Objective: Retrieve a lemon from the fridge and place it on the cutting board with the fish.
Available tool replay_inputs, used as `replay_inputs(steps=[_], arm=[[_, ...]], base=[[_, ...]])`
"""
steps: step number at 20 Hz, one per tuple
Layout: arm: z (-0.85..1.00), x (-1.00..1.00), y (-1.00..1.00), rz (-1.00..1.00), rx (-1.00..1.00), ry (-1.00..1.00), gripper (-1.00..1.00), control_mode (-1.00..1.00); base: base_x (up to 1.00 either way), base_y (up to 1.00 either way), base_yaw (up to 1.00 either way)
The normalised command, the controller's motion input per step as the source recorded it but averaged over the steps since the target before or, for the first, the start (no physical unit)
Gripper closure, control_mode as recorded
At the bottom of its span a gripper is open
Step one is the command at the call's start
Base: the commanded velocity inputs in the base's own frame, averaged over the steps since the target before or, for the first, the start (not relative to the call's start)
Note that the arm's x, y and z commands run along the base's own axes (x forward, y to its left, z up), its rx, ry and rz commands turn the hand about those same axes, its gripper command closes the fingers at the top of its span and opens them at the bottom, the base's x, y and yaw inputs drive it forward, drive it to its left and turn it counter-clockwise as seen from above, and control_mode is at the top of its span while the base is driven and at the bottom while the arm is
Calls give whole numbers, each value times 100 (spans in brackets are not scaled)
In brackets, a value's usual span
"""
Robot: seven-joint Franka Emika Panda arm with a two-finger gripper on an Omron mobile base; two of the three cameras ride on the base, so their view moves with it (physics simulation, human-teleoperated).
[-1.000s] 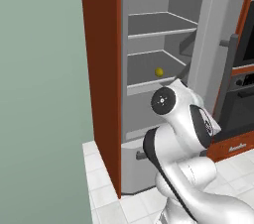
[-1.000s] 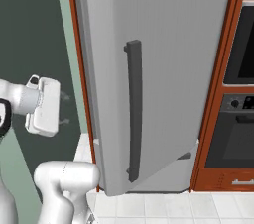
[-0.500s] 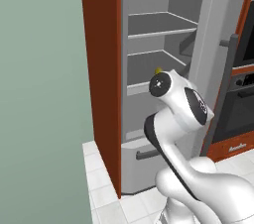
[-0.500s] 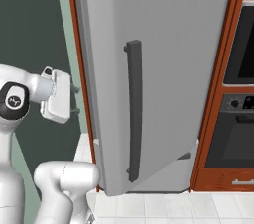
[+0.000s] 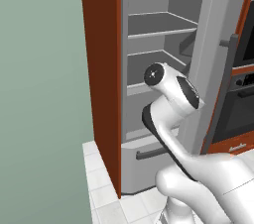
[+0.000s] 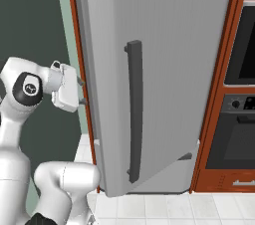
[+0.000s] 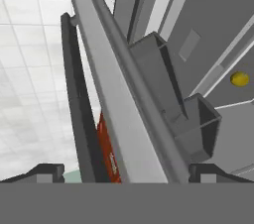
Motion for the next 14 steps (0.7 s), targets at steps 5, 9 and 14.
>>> replay_inputs(steps=[5,9,14], arm=[[-4,51,0,1,-2,8,-100,-100],[-14,22,-35,-1,-5,11,-100,-100],[-30,14,-67,-8,-7,10,-100,-100]], base=[[0,0,0],[0,0,0],[0,0,0]])
